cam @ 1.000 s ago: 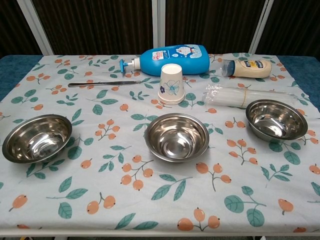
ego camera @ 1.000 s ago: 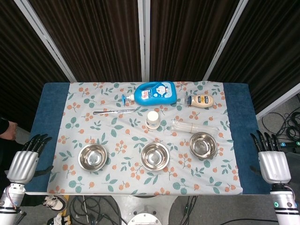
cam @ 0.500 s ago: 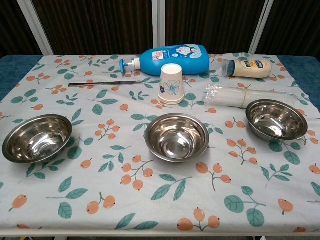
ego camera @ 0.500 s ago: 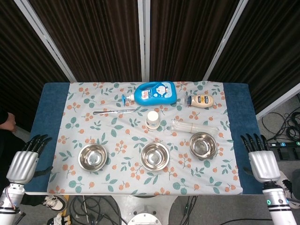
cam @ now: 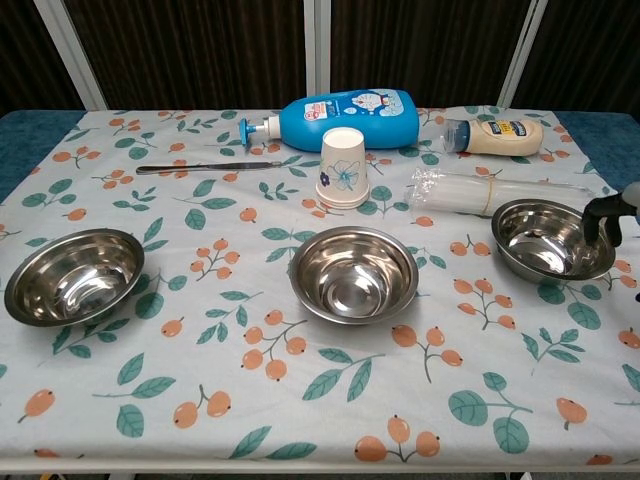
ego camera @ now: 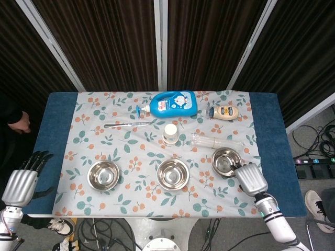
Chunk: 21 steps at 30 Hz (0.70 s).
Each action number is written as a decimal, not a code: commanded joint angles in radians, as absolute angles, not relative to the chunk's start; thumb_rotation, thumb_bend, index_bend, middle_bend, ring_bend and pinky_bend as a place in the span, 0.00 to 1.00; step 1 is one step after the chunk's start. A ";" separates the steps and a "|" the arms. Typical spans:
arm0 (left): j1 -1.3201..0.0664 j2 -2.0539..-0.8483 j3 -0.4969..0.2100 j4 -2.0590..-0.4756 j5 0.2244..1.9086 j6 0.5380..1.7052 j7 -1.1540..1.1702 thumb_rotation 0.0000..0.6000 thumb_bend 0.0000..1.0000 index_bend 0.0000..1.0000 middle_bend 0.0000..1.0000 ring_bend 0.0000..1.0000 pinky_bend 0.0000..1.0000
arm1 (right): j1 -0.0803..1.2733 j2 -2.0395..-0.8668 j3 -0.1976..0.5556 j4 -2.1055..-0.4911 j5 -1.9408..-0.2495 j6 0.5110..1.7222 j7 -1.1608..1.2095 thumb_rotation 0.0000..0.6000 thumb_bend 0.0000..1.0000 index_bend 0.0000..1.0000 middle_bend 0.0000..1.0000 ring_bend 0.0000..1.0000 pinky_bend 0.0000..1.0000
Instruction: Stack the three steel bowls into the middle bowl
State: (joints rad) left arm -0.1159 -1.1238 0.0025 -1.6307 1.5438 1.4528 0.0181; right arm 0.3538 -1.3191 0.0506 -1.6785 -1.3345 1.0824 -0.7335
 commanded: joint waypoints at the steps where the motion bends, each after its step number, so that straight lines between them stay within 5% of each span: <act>1: -0.116 -1.125 0.005 -1.620 1.540 1.446 0.007 1.00 0.14 0.20 0.22 0.13 0.23 | 0.380 -1.362 0.056 -1.636 -1.297 1.058 -0.756 1.00 0.08 0.39 0.43 0.63 0.61; 21: -0.128 -1.136 0.006 -1.582 1.521 1.405 -0.005 1.00 0.14 0.20 0.22 0.13 0.23 | 0.461 -1.501 0.064 -1.473 -1.212 1.016 -0.752 1.00 0.22 0.48 0.50 0.63 0.62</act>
State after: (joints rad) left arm -0.1279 -1.1353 0.0056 -1.5822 1.5214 1.4060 -0.0056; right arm 0.4583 -1.4968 0.0668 -1.4773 -1.2131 1.0174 -0.7520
